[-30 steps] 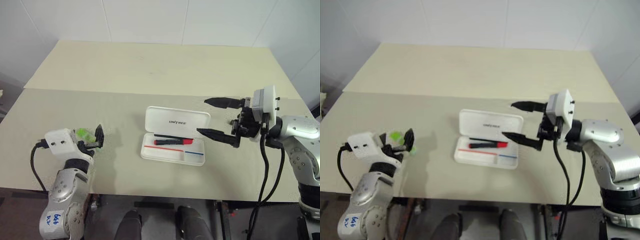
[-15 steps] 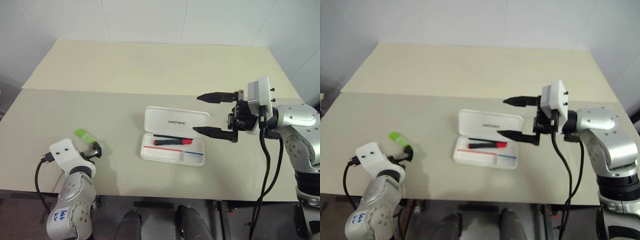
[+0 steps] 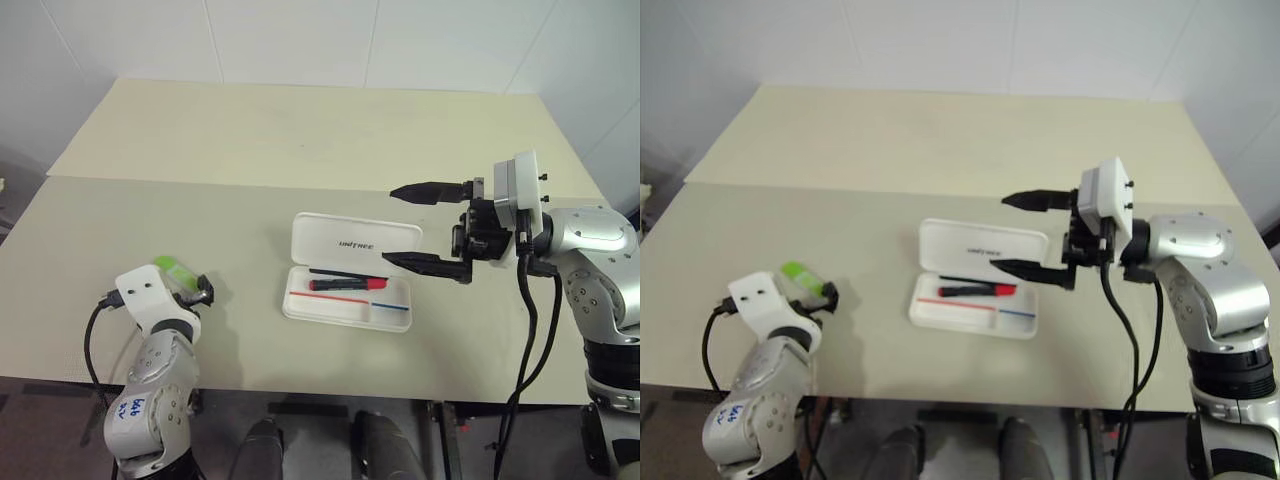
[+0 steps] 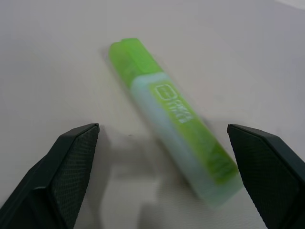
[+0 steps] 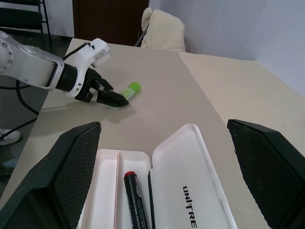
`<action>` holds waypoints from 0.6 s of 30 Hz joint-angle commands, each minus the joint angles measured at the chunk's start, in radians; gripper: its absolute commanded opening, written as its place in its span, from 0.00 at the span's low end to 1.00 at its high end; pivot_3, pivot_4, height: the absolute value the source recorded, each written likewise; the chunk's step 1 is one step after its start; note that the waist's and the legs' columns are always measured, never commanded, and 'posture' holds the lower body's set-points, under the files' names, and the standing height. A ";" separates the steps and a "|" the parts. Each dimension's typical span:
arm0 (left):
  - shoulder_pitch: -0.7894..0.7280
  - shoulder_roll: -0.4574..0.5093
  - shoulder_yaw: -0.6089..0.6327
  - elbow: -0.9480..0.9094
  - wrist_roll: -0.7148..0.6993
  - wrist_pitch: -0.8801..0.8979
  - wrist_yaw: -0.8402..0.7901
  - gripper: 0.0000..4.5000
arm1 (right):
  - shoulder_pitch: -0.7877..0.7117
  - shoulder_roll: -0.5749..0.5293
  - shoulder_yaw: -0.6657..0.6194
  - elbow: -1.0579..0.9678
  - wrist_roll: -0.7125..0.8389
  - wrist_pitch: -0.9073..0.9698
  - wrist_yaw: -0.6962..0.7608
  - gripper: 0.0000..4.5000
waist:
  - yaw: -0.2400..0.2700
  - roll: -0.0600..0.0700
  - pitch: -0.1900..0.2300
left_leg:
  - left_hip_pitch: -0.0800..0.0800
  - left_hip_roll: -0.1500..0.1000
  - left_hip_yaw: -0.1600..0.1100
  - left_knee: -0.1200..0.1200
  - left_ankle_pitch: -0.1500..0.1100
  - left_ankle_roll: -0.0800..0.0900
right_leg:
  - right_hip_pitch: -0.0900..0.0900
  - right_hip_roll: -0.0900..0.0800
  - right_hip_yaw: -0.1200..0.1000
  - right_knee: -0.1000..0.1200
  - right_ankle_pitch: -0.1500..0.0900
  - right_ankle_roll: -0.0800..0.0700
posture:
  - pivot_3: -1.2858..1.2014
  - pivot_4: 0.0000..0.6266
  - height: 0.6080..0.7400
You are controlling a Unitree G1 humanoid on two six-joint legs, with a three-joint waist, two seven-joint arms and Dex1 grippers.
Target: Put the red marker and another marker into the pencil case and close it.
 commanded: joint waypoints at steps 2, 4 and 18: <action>-0.062 0.020 -0.012 0.022 0.019 0.047 -0.003 1.00 | 0.020 0.010 -0.022 -0.058 0.018 -0.026 -0.015 1.00 | 0.002 0.000 0.000 | 0.000 0.000 0.000 0.000 0.000 0.000 | 0.000 0.000 0.000 0.000 0.000 0.000 | 0.52 0.24 1.00; -0.083 0.027 -0.019 0.037 0.029 0.078 -0.004 1.00 | 0.027 0.011 -0.025 -0.064 0.019 -0.029 -0.021 1.00 | 0.001 0.000 0.000 | -0.001 0.000 0.000 0.001 0.000 0.000 | 0.000 0.000 0.000 -0.001 0.000 0.001 | 0.52 0.24 1.00; -0.111 -0.007 0.042 0.023 0.044 0.168 -0.010 0.52 | 0.046 0.005 -0.040 -0.085 0.033 -0.028 -0.046 1.00 | 0.002 0.000 0.000 | 0.000 0.000 0.000 0.001 0.000 0.000 | 0.001 0.000 0.000 -0.002 0.001 0.000 | 0.52 0.24 1.00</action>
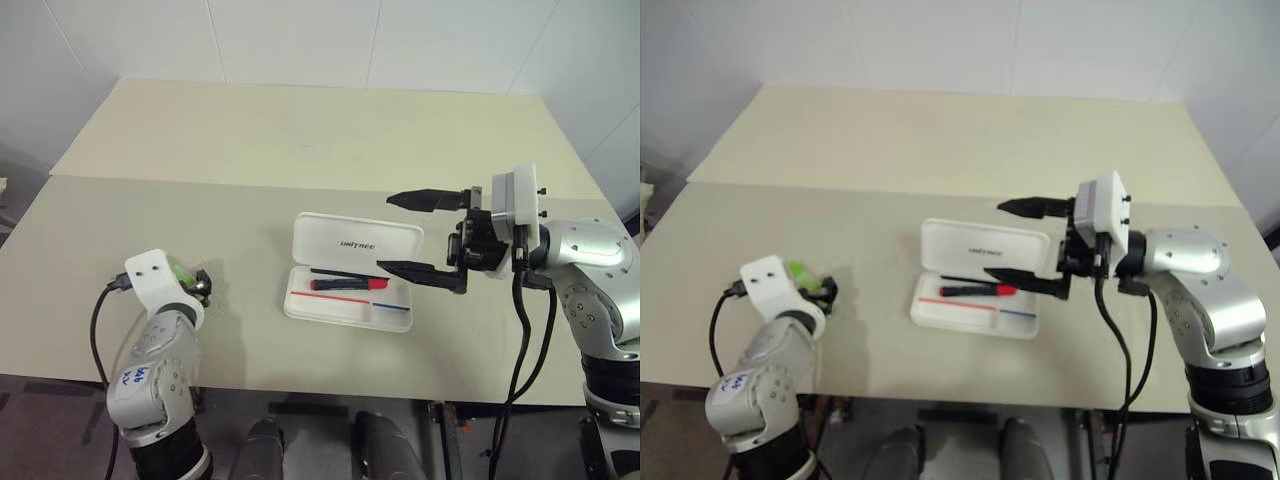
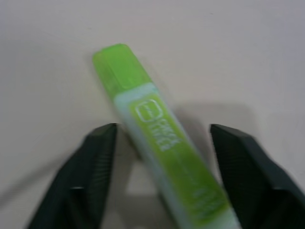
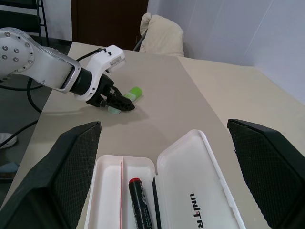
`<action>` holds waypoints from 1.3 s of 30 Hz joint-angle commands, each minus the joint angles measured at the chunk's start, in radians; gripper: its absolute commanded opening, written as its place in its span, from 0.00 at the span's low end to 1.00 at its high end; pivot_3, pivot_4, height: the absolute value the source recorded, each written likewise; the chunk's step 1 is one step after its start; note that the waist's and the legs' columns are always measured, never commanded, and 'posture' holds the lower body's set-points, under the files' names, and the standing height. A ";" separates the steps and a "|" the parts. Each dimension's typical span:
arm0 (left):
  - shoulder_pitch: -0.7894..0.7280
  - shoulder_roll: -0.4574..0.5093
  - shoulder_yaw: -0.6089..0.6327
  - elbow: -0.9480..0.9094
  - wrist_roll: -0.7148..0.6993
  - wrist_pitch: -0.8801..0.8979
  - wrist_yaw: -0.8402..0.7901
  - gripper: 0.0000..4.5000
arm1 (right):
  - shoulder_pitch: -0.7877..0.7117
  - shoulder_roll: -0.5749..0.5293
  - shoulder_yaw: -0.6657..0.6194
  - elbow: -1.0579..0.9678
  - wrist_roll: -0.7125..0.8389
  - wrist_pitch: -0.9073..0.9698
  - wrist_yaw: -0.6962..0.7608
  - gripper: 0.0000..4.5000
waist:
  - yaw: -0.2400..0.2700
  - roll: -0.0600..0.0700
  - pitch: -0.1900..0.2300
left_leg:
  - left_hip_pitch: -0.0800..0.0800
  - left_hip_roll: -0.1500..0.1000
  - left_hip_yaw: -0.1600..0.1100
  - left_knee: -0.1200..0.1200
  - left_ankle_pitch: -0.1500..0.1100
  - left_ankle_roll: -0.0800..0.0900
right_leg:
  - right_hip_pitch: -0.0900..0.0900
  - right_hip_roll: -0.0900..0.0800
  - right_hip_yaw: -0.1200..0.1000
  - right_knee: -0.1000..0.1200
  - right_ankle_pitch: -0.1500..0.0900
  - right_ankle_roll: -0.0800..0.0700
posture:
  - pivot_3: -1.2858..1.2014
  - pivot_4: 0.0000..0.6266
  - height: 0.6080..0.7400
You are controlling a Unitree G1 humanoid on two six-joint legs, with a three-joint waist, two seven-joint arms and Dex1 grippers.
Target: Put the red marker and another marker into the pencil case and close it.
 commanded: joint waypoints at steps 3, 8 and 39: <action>0.007 -0.012 0.014 -0.013 0.013 0.033 -0.003 0.31 | -0.003 -0.010 -0.032 -0.019 0.027 -0.014 0.007 1.00 | 0.000 0.000 0.000 | 0.000 0.000 0.000 -0.001 0.000 0.000 | 0.000 0.000 0.000 0.000 0.000 0.000 | 0.52 0.24 1.00; 0.004 -0.008 0.024 -0.018 0.022 0.034 -0.001 0.23 | -0.006 -0.017 -0.022 -0.011 0.030 -0.011 0.031 1.00 | -0.004 0.000 0.000 | 0.000 0.000 0.000 0.000 0.000 0.000 | 0.000 0.000 0.000 0.000 0.000 0.000 | 0.52 0.24 1.00; -0.094 0.531 -0.260 0.235 -0.250 -0.923 -1.134 0.23 | 0.211 -0.137 -0.285 -0.016 -0.045 -0.079 -0.069 1.00 | 0.017 0.001 0.000 | -0.002 0.000 0.003 -0.009 -0.001 0.002 | -0.002 -0.001 0.000 -0.008 0.002 0.003 | 0.52 0.24 1.00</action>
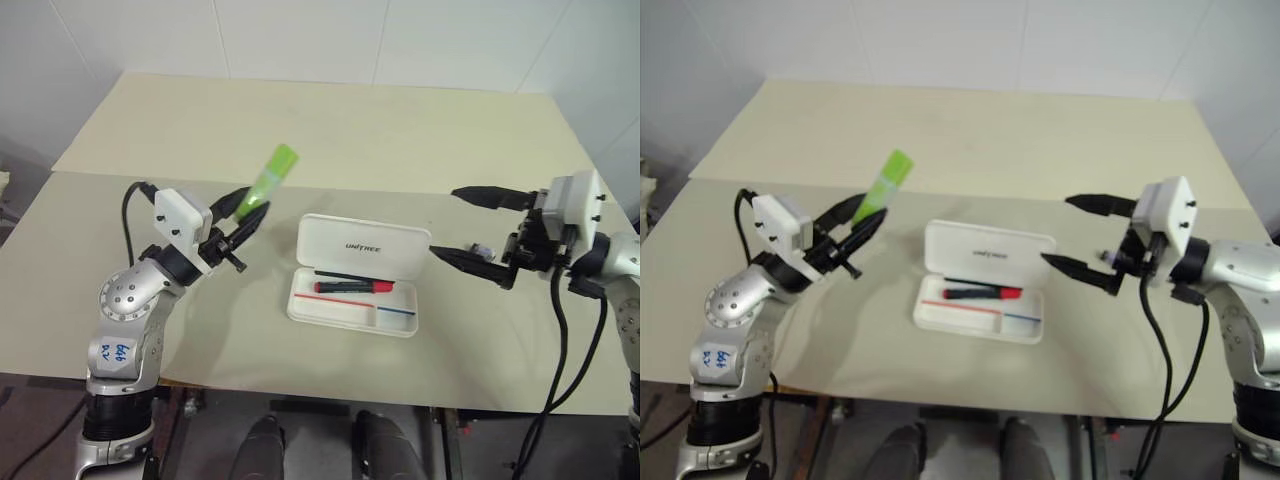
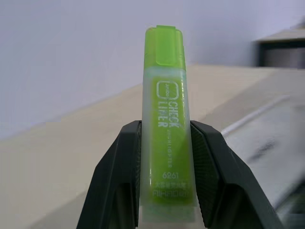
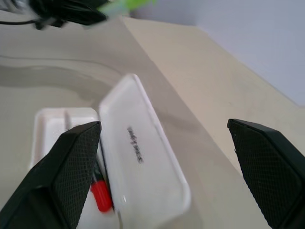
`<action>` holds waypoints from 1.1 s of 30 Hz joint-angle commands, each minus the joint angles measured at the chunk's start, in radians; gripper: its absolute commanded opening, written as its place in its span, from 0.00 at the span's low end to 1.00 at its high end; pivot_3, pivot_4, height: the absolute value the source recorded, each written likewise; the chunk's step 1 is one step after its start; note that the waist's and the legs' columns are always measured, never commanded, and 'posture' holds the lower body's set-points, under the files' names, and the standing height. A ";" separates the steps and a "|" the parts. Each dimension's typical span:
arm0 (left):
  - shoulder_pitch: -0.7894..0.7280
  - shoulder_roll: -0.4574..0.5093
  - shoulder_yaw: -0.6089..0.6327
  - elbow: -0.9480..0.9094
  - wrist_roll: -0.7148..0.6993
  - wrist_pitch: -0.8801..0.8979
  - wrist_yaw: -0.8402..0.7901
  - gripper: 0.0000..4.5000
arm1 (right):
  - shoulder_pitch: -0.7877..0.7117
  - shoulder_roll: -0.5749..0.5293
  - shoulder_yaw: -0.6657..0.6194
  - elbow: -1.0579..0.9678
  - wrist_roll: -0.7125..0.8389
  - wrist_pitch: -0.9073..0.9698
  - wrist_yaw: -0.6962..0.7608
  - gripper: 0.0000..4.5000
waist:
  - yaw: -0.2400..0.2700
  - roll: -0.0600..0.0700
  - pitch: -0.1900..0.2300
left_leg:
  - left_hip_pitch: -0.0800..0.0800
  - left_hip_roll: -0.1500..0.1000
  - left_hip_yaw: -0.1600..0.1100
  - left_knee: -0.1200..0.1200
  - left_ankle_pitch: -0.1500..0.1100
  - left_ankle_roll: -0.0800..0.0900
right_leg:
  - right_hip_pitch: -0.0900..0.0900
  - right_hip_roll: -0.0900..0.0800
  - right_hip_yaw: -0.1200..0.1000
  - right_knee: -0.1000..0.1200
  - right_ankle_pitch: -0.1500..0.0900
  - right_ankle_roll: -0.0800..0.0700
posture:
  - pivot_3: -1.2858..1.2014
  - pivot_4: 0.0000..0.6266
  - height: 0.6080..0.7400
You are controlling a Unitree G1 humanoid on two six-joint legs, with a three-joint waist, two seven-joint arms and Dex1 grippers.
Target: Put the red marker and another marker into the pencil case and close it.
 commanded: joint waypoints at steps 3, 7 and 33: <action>0.024 0.109 -0.028 -0.037 -0.140 -0.002 -0.260 0.23 | 0.060 -0.017 -0.089 -0.079 0.016 -0.011 -0.046 1.00 | -0.005 0.001 0.000 | 0.001 0.001 0.000 -0.001 0.000 0.000 | 0.000 0.001 0.000 0.001 0.000 0.000 | 0.52 0.24 1.00; 0.025 0.180 -0.038 -0.013 -0.166 -0.018 -0.388 0.23 | 0.084 -0.011 -0.095 -0.091 0.017 -0.018 -0.066 1.00 | -0.004 0.001 0.000 | 0.001 0.001 0.000 0.000 0.000 0.000 | 0.000 0.001 0.000 0.002 -0.001 -0.003 | 0.52 0.24 1.00; -0.249 0.112 -0.406 0.423 0.223 -0.269 -0.585 0.23 | 0.244 0.021 -0.126 -0.311 0.098 0.064 -0.245 1.00 | 0.000 0.001 0.000 | 0.001 0.001 0.000 0.000 0.002 0.002 | 0.000 0.001 0.000 0.004 0.000 0.000 | 0.52 0.24 1.00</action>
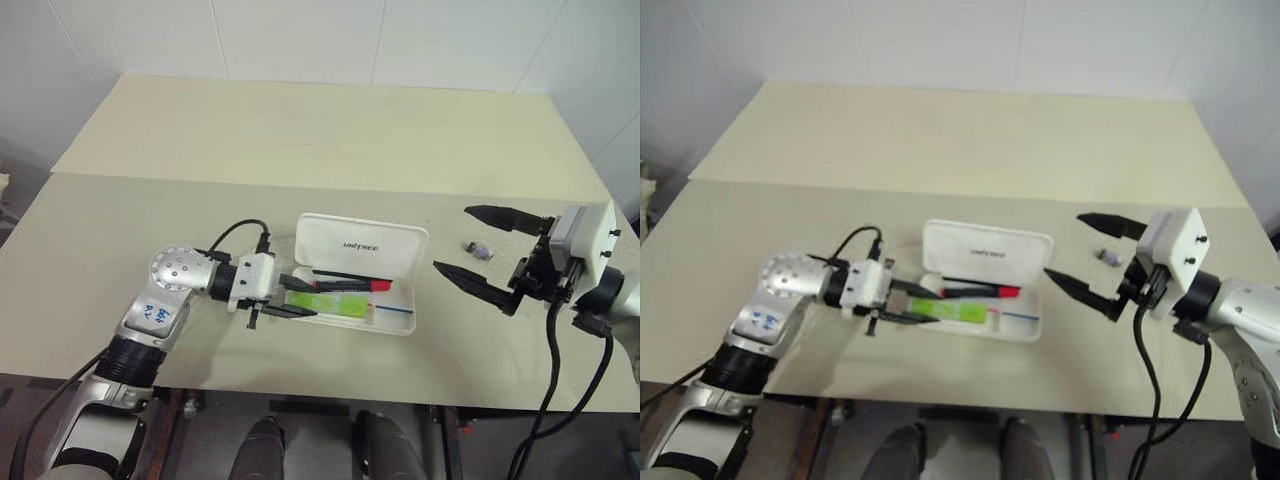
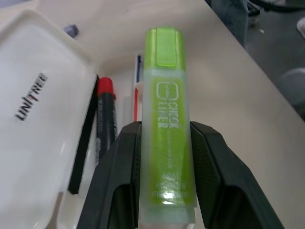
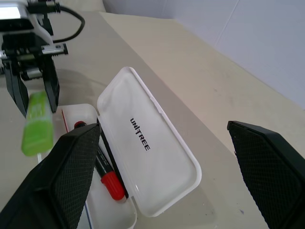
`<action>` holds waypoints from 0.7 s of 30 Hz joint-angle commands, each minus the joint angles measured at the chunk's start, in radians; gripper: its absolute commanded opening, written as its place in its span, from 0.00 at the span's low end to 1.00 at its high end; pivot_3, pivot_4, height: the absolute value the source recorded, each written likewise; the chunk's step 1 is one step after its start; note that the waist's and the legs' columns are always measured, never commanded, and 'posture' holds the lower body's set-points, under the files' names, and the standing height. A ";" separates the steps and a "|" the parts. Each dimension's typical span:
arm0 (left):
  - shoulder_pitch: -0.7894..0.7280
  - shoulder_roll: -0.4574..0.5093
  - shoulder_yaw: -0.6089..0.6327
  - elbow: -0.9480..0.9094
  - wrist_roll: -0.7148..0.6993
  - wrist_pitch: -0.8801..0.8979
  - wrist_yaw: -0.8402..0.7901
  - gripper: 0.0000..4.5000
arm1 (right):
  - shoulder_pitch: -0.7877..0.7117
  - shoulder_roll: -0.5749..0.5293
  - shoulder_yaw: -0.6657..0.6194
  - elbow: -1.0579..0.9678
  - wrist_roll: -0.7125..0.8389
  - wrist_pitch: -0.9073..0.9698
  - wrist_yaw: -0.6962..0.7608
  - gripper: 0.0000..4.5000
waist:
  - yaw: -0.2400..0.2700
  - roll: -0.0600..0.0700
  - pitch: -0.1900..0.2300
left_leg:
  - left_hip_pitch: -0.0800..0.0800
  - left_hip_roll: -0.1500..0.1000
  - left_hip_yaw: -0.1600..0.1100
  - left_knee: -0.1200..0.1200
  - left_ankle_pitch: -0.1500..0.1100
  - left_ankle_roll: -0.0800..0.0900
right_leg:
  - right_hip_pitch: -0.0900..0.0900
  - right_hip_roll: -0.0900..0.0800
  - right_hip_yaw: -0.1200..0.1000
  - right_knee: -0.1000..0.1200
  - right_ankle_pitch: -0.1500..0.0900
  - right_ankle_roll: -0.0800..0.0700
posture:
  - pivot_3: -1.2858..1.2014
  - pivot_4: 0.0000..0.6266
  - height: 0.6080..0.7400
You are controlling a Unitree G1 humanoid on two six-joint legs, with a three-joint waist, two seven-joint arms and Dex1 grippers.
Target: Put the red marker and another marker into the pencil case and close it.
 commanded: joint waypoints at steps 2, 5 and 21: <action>-0.025 -0.021 -0.036 0.012 0.053 -0.005 0.022 0.23 | 0.020 0.007 -0.056 -0.071 0.038 0.015 -0.043 1.00 | 0.000 0.000 0.000 | 0.000 0.000 0.000 0.000 0.000 0.000 | 0.000 0.000 0.000 0.000 0.000 0.000 | 0.52 0.24 1.00; -0.036 -0.036 -0.039 0.031 0.069 -0.015 0.034 0.23 | 0.031 0.005 -0.062 -0.085 0.048 0.022 -0.057 1.00 | 0.000 0.000 0.000 | 0.000 0.000 0.000 0.000 0.000 0.000 | 0.000 0.000 0.000 0.001 0.000 0.000 | 0.52 0.24 1.00; -0.092 -0.073 -0.057 0.119 0.107 -0.012 0.045 0.23 | 0.034 0.000 -0.056 -0.109 0.072 0.030 -0.097 1.00 | 0.000 0.000 0.000 | 0.000 0.000 0.000 0.002 0.000 0.000 | 0.000 0.000 0.000 0.003 0.000 0.000 | 0.52 0.24 1.00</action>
